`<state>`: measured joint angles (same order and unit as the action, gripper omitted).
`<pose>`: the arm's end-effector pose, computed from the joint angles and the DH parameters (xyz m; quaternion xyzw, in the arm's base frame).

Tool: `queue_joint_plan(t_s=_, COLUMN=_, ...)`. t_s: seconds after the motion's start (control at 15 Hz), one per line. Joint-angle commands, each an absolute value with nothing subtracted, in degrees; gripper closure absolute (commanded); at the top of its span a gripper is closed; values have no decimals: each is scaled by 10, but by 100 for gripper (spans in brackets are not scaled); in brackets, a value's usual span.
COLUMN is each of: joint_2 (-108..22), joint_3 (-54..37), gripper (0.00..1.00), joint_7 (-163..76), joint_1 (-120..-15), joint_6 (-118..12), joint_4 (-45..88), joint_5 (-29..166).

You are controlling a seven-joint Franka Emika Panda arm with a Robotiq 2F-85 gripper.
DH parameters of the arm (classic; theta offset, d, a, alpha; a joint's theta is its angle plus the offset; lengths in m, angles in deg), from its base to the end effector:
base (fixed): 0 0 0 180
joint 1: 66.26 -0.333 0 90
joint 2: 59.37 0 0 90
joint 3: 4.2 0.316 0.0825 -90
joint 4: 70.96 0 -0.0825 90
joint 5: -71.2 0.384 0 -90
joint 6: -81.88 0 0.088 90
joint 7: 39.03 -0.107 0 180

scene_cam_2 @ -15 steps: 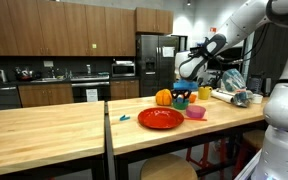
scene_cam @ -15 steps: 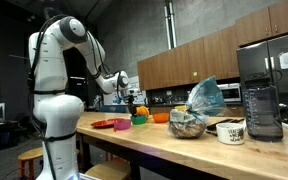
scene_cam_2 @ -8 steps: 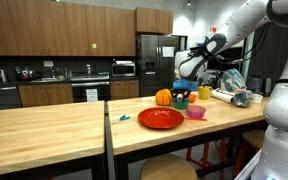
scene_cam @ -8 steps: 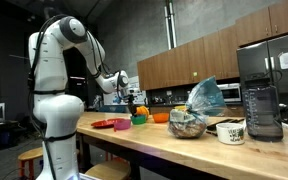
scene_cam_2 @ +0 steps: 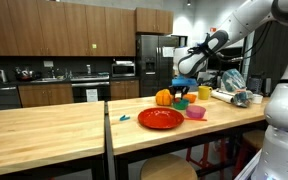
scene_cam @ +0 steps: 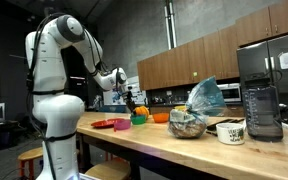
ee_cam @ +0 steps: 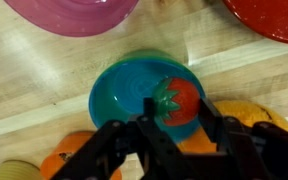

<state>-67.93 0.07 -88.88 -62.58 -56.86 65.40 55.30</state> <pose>0.4954 0.0042 0.3992 0.9353 -0.3244 0.1300 0.0562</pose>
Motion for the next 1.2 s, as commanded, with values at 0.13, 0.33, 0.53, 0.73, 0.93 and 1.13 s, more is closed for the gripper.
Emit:
queue_joint_plan(t_s=0.13, joint_2=-744, joint_3=9, gripper=77, joint_7=-850, joint_1=-645, joint_6=-529, joint_4=664, joint_5=571)
queue_joint_plan(t_s=0.33, joint_2=-756, joint_3=12, gripper=77, joint_7=-791, joint_1=-662, joint_6=-532, joint_4=667, joint_5=600)
queue_joint_plan(t_s=0.53, joint_2=-755, joint_3=18, gripper=77, joint_7=-724, joint_1=-681, joint_6=-532, joint_4=670, joint_5=633)
queue_joint_plan(t_s=0.73, joint_2=-740, joint_3=19, gripper=77, joint_7=-652, joint_1=-698, joint_6=-536, joint_4=676, joint_5=675)
queue_joint_plan(t_s=0.93, joint_2=-727, joint_3=20, gripper=77, joint_7=-572, joint_1=-711, joint_6=-533, joint_4=685, joint_5=711)
queue_joint_plan(t_s=1.13, joint_2=-713, joint_3=20, gripper=77, joint_7=-512, joint_1=-721, joint_6=-527, joint_4=688, joint_5=729)
